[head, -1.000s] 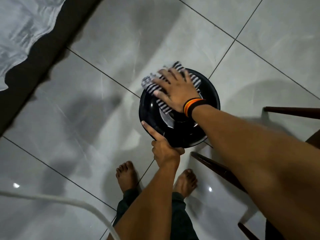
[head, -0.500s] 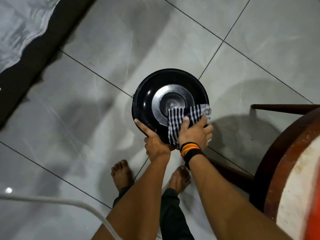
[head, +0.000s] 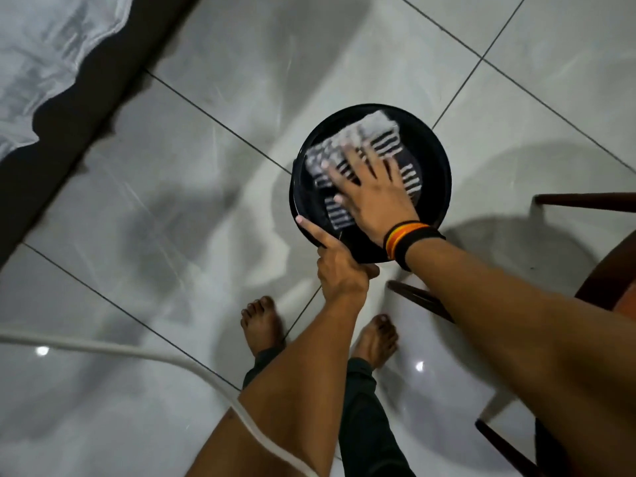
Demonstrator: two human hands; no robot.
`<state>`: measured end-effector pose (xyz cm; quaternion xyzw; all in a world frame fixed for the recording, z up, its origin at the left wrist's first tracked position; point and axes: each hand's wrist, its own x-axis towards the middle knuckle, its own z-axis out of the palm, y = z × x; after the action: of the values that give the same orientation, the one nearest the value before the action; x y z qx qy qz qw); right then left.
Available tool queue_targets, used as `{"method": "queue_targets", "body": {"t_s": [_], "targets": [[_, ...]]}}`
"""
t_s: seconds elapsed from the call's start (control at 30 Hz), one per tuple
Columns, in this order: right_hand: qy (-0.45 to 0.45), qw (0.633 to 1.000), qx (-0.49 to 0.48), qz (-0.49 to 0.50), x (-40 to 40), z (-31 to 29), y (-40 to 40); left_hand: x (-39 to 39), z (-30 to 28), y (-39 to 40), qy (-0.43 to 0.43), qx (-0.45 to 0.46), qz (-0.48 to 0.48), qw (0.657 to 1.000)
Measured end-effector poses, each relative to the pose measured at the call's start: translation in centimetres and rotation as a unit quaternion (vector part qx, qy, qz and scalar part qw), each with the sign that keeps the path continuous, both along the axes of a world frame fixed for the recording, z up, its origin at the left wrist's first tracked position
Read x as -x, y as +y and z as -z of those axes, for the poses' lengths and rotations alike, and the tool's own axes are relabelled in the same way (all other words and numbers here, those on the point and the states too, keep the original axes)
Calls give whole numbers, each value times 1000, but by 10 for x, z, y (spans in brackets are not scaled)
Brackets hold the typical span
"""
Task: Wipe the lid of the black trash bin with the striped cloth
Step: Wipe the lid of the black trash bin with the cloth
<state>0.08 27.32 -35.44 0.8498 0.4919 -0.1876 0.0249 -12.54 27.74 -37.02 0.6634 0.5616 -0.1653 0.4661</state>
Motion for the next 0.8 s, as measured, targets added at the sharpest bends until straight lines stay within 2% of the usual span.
{"method": "queue_targets", "body": {"t_s": [0.1, 0.23, 0.37, 0.43, 0.53, 0.63, 0.73, 0.8], "targets": [[0, 991, 23, -130, 13, -6, -27, 3, -1, -4, -8, 26, -44, 999], [-26, 984, 44, -173, 19, -5, -24, 8, 1, -11, 1, 40, -88, 995], [-62, 964, 53, -254, 19, 1, 22, 12, 7, -12, 21, 22, -47, 998], [-74, 964, 64, -248, 17, 6, 41, 8, 6, -11, 22, 20, -39, 999], [-48, 984, 55, -164, 7, 10, 63, 0, 3, -7, 15, 15, -61, 998], [-11, 1000, -12, 1, -19, 11, 73, -1, 1, -7, 23, 13, -58, 998], [10, 979, -59, 194, -52, 16, 47, 1, 3, -7, 29, 11, -60, 998], [23, 955, -64, 288, -58, 17, 7, 0, 2, -7, 40, 9, -48, 998]]}}
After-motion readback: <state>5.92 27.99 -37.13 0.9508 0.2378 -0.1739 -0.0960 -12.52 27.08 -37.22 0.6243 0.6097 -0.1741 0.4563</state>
